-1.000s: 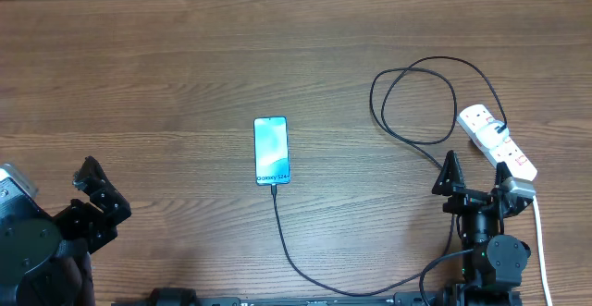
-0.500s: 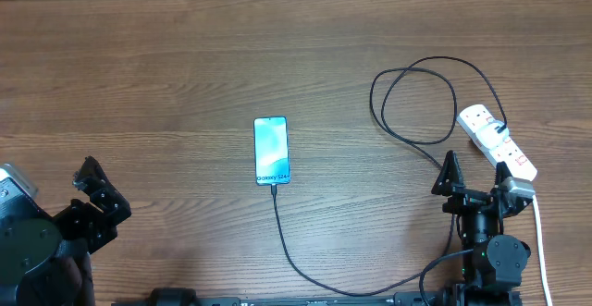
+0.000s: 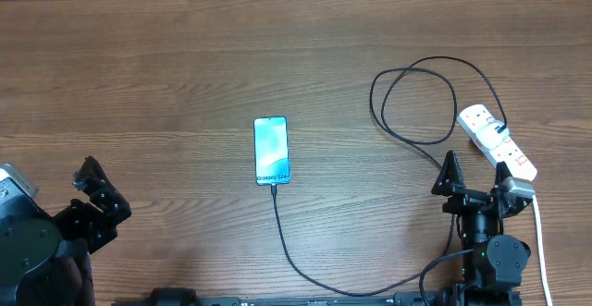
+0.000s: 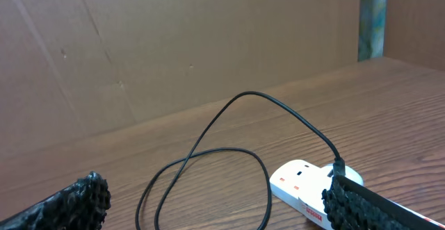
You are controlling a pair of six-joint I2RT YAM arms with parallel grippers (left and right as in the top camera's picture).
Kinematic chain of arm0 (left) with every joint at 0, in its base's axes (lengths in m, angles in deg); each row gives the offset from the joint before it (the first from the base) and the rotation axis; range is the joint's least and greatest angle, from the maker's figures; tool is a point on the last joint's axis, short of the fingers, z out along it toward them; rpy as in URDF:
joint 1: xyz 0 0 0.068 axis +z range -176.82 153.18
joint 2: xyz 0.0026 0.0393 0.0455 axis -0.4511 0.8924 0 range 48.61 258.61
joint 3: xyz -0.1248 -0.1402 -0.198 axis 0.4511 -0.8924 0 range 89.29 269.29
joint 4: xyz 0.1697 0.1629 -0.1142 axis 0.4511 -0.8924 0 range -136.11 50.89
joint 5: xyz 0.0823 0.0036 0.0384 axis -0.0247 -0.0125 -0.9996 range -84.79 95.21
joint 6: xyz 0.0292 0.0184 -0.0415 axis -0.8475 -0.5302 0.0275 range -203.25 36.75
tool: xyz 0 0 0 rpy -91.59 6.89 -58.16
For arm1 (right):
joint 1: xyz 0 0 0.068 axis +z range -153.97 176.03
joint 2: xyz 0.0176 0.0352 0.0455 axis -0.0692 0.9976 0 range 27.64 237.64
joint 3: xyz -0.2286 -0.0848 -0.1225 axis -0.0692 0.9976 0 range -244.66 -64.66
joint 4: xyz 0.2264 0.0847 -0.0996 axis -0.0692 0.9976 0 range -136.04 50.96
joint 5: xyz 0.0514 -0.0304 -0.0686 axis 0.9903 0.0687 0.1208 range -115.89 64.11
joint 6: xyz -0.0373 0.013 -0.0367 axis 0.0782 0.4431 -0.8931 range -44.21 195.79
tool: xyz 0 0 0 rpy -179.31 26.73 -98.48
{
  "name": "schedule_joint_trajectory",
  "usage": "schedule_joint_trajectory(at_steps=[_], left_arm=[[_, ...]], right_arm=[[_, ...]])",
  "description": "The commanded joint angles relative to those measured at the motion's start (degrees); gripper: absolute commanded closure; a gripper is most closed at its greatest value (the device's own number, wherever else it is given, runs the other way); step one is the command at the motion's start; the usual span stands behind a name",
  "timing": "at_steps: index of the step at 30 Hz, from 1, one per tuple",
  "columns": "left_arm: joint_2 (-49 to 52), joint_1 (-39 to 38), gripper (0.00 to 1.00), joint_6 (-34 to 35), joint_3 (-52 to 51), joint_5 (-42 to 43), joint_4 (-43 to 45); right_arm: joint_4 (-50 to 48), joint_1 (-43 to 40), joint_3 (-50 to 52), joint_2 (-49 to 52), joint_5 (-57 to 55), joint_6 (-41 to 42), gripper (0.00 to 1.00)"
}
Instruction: Plug charger to phone and switch on socket
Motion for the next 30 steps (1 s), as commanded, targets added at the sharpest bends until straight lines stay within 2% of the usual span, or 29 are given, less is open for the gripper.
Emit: schedule_joint_trajectory(at_steps=[1, 20, 25, 30], left_arm=[[0.26, -0.35, 0.00, -0.42, 0.02, -0.57, 0.20], [0.26, -0.35, 0.00, -0.42, 0.02, -0.57, 0.20], [0.26, -0.35, 0.00, -0.42, 0.02, -0.57, 0.20], [0.26, -0.35, 0.01, -0.42, 0.02, -0.57, 0.17]], right_arm=[[-0.13, 0.22, 0.61, -0.42, 0.37, -0.90, 0.00], [-0.17, 0.24, 0.61, -0.42, 0.13, -0.94, 0.00], [-0.11, 0.24, 0.61, -0.42, 0.46, -4.98, 0.00], [0.00, 0.24, 0.63, -0.42, 2.01, -4.94, 0.00]])
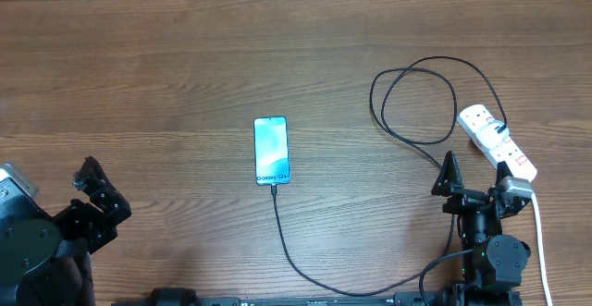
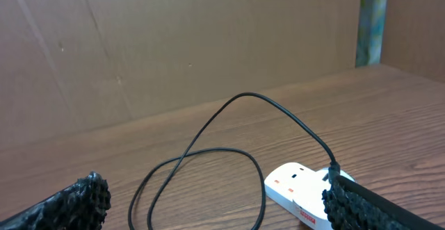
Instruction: Plug charger to phone and switch on socket
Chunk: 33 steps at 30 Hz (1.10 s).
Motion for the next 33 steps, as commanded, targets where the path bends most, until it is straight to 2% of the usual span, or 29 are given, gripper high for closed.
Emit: schedule_joint_trajectory(at_steps=[1, 28, 33], left_arm=[[0.24, -0.35, 0.00, -0.42, 0.02, -0.57, 0.22], [0.24, -0.35, 0.00, -0.48, 0.02, -0.63, 0.15], [0.11, -1.33, 0.01, -0.85, -0.37, -0.83, -3.21]], right_arm=[[0.02, 0.22, 0.63, -0.42, 2.45, -2.03, 0.00], [0.02, 0.22, 0.61, -0.42, 2.78, -2.05, 0.00], [0.02, 0.22, 0.61, -0.42, 2.80, -2.05, 0.00]])
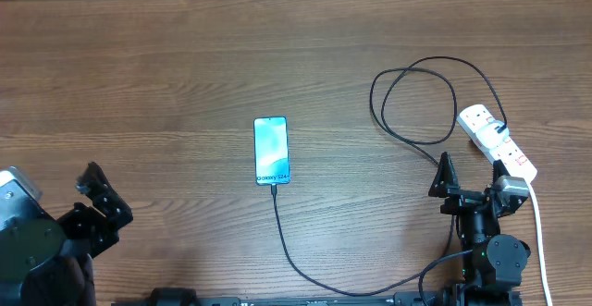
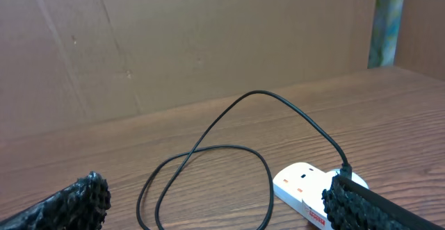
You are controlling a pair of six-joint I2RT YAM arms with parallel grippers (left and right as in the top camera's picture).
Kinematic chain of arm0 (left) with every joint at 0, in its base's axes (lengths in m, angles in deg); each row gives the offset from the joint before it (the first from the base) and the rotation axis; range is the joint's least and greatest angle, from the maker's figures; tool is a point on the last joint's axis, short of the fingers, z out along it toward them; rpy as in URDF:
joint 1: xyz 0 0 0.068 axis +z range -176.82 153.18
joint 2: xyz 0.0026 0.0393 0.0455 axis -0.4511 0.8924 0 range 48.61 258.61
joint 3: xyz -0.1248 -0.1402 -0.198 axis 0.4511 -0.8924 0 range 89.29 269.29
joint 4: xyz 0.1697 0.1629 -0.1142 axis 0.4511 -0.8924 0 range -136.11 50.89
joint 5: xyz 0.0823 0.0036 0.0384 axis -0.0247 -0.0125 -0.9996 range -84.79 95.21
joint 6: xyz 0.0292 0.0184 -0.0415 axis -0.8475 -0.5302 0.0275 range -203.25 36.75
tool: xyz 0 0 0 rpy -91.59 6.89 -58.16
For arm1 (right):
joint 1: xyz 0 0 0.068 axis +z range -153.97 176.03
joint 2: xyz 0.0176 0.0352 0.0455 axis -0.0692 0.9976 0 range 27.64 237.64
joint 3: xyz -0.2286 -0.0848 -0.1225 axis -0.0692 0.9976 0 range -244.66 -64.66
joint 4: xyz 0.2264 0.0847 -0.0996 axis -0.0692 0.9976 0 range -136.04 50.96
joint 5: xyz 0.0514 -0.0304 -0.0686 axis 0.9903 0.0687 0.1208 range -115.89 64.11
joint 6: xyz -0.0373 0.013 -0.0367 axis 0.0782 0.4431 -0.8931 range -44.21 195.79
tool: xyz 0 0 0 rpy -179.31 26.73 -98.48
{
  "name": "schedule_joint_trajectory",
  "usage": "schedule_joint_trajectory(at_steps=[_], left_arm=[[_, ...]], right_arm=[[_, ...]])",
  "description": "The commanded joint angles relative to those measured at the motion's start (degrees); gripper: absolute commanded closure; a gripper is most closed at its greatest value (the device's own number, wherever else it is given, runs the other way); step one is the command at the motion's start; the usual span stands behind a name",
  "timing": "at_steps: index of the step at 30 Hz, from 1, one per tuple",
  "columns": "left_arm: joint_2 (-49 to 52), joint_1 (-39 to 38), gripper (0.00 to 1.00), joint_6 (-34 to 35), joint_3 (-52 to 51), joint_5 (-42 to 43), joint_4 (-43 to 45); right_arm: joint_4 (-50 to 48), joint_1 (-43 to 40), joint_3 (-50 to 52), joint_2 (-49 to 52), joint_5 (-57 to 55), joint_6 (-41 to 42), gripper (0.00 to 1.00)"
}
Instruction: Plug charger to phone and switch on socket
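Note:
The phone [image 1: 271, 150] lies face up mid-table, screen lit, with the black charger cable [image 1: 285, 241] plugged into its near end. The cable loops [image 1: 412, 103] to the white socket strip [image 1: 497, 143] at the right, where its plug sits; the strip [image 2: 306, 188] also shows low in the right wrist view, partly behind my right fingertip [image 2: 354, 202]. My right gripper [image 1: 470, 178] is open just in front of the strip, holding nothing. At the near left corner rests my left gripper [image 1: 92, 204], apparently open and empty, far from the phone.
A white lead [image 1: 539, 250] runs from the strip toward the near right edge. A brown cardboard wall [image 2: 208, 42] stands behind the table. The cable loop [image 2: 208, 181] lies on the wood in front of my right gripper.
My right gripper has shifted slightly; the strip and cable loop sit a little further right in its wrist view. My left arm has drawn back a touch toward the near left corner.
The phone lay with the cable plugged in and both arms sat near the front edge at every moment. My right gripper stayed open by the strip with only small shifts of view. Nothing on the table has moved.

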Motion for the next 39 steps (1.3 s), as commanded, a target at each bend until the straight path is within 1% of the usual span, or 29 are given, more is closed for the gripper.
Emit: schedule_joint_trajectory(at_steps=[1, 6, 10, 17, 20, 25, 29, 32, 36, 39], left_arm=[[-0.31, -0.90, 0.00, -0.66, -0.76, 0.11, -1.09], [-5.25, -0.35, 0.00, 1.90, -6.10, 3.54, 0.48], [-13.70, 1.51, 0.00, 1.92, -16.39, 5.68, 4.07], [-30.64, 5.49, 0.00, 1.88, -36.41, 8.57, 15.98], [-35.65, 6.34, 0.00, 1.86, -43.58, 10.10, 20.70], [-39.74, 6.71, 0.00, -0.26, -55.17, 13.75, 31.87], [-42.38, 6.71, 0.00, -4.20, -64.57, 18.75, 45.00], [-42.97, 6.71, 0.01, -5.27, -71.21, 21.46, 54.18], [-43.01, 6.69, 0.01, -6.54, -76.81, 21.97, 61.57], [-43.01, 6.60, 0.00, -11.63, -80.28, 22.99, 65.72]], right_arm=[[-0.07, 0.22, 0.61, -0.42, 0.55, -1.25, 0.00], [-0.07, 0.22, 0.61, -0.42, 0.55, -1.25, 0.00], [-0.04, 0.22, 0.61, -0.42, 0.55, -1.25, 0.00], [-0.07, 0.22, 0.61, -0.42, 0.52, -1.25, 0.00], [-0.07, 0.22, 0.61, -0.42, 0.52, -1.22, 0.00], [-0.07, 0.22, 0.61, -0.42, 0.52, -1.25, 0.00], [-0.07, 0.22, 0.61, -0.42, 0.55, -1.25, 0.00], [-0.07, 0.22, 0.61, -0.42, 0.52, -1.25, 0.00], [-0.07, 0.22, 0.61, -0.42, 0.55, -1.25, 0.00], [-0.07, 0.22, 0.61, -0.42, 0.52, -1.25, 0.00]])
